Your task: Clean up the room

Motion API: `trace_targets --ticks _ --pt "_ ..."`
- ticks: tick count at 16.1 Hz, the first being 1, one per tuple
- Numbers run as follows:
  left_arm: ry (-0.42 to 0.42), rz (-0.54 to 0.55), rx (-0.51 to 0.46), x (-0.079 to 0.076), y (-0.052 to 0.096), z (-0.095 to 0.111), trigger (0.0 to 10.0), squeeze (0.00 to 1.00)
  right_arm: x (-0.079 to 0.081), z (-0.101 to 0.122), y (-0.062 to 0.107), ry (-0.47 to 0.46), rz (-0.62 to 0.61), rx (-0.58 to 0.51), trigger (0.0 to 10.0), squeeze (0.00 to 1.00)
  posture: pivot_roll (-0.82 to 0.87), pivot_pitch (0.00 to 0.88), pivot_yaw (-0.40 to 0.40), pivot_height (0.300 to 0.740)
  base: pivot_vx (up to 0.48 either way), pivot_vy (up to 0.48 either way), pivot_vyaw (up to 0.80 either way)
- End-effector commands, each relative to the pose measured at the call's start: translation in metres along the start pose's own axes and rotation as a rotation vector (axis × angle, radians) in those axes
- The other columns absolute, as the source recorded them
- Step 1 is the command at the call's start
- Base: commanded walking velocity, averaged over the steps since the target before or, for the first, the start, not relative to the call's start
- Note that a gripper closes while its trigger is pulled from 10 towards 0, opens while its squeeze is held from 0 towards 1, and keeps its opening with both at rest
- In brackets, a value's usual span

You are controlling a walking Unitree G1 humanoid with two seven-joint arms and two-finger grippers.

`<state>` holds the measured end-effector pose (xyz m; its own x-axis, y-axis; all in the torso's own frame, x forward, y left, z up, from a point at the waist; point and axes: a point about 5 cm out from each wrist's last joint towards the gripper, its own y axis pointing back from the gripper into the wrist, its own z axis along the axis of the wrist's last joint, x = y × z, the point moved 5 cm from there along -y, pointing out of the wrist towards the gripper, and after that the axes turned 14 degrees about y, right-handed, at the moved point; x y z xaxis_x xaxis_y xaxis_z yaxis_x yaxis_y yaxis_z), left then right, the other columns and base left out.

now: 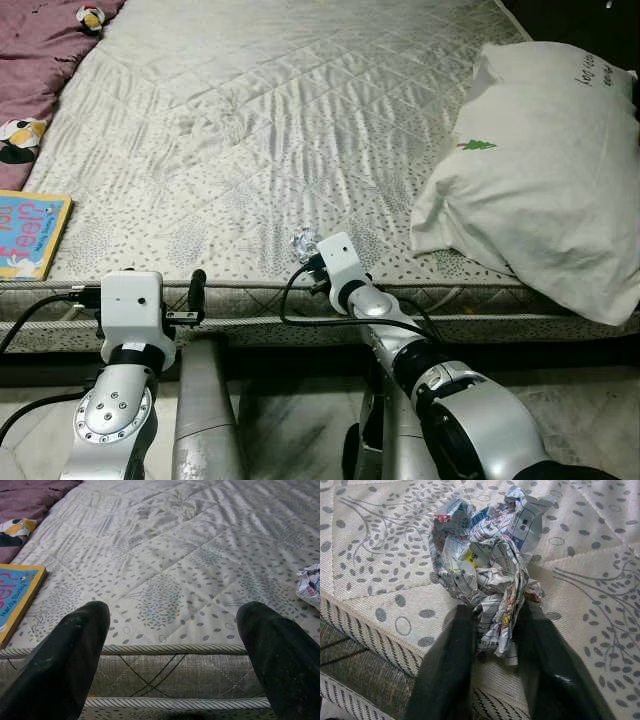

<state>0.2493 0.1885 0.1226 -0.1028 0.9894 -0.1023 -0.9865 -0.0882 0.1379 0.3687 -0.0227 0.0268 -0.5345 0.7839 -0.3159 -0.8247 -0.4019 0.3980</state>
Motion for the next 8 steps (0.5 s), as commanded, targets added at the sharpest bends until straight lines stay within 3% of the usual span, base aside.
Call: trace_targets --ticks 1,6,8 --pt "-0.006 0.015 0.005 0.0028 -0.0005 -0.0028 10.0 0.00 -0.0014 0.0036 -0.0012 -0.005 0.002 -0.006 0.0 0.00 0.25 0.093 -0.090 0.510 0.000 0.000 0.00" --pt "-0.005 0.023 0.001 0.0036 -0.0005 -0.0026 10.0 0.00 -0.0012 0.0043 -0.0013 -0.009 0.002 -0.009 0.0 0.00 0.25 0.095 -0.093 0.510 0.000 0.000 0.00" --pt "-0.005 0.023 -0.004 0.0032 -0.0031 -0.0016 10.0 0.00 -0.0082 0.0078 -0.0012 -0.020 -0.024 -0.028 0.0 0.00 0.25 0.091 -0.092 0.510 0.000 0.000 0.00"
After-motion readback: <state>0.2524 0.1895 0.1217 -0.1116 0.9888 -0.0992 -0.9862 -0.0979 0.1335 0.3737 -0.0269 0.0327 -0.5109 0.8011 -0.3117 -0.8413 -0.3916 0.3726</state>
